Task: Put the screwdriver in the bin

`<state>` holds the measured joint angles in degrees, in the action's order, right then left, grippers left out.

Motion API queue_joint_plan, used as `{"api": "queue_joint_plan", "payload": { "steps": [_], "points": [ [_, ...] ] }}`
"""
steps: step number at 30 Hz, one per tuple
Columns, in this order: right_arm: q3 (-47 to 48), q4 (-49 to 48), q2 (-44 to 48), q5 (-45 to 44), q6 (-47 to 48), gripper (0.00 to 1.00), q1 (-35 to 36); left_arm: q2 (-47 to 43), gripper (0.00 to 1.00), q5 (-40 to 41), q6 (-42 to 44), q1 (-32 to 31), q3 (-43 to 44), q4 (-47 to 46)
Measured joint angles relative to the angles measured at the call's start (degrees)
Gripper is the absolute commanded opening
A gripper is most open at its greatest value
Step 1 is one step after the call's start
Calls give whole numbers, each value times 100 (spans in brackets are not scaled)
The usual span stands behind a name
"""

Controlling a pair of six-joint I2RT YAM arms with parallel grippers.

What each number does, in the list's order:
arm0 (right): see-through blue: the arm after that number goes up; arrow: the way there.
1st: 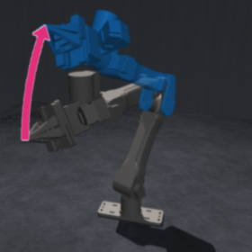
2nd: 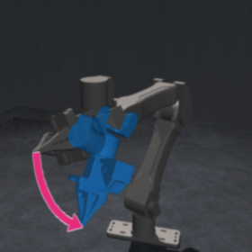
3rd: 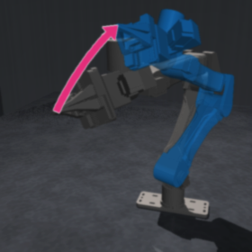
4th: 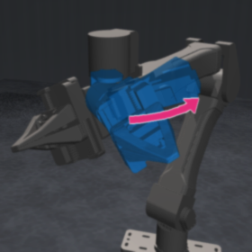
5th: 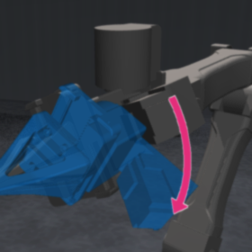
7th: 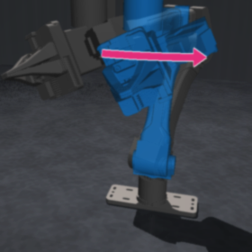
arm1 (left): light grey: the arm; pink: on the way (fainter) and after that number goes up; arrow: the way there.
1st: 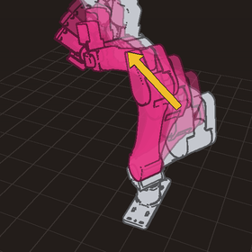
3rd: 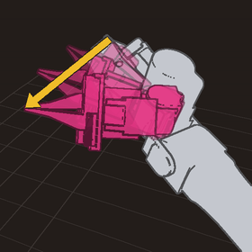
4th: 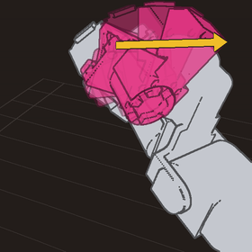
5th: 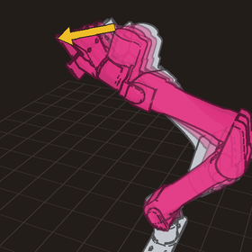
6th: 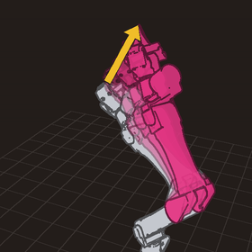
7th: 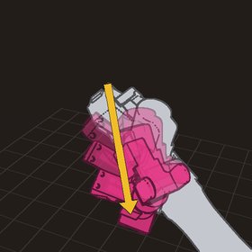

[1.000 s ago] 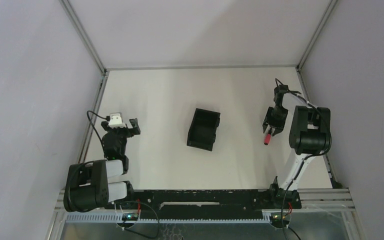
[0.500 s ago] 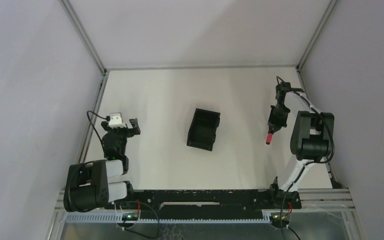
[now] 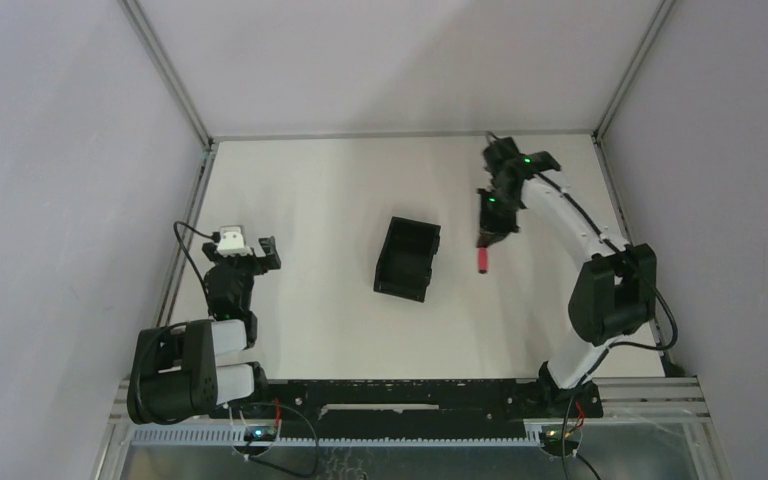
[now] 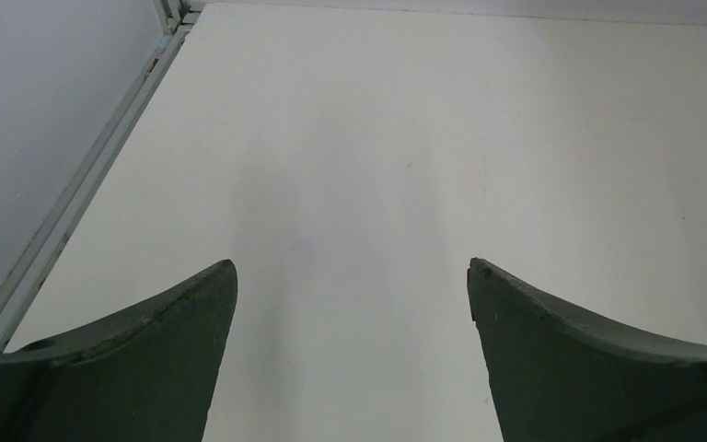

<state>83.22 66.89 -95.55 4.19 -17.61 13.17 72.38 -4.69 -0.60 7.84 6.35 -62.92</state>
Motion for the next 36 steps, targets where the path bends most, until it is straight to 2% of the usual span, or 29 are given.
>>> {"api": "queue_joint_plan", "payload": {
  "steps": [6,10,13,21,24,27,28,30,36],
  "points": [
    [1464,-216,-791,245,-306,0,1565,0,100,0,0,0,0,0],
    [2286,-354,-1534,243,-350,0,2243,0,100,2,0,0,0,-2],
    [2450,-452,-1873,166,-341,0,2542,0,100,2,0,0,0,0],
    [1904,-852,-2009,-254,-275,1,2743,0,100,2,2,0,0,0],
    [1449,-1093,-2009,-446,-240,8,2743,0,100,0,2,0,0,0],
    [1274,-1193,-2035,-564,-216,21,2743,0,100,0,0,0,0,0],
    [1272,-1248,-2052,-592,-201,28,2743,0,100,2,2,0,0,-2],
    [1272,-1353,-2061,-614,-216,35,2745,0,100,0,0,0,0,0],
    [1272,-1556,-2057,-695,-223,39,2776,0,100,0,0,0,0,0]
  ]
}}
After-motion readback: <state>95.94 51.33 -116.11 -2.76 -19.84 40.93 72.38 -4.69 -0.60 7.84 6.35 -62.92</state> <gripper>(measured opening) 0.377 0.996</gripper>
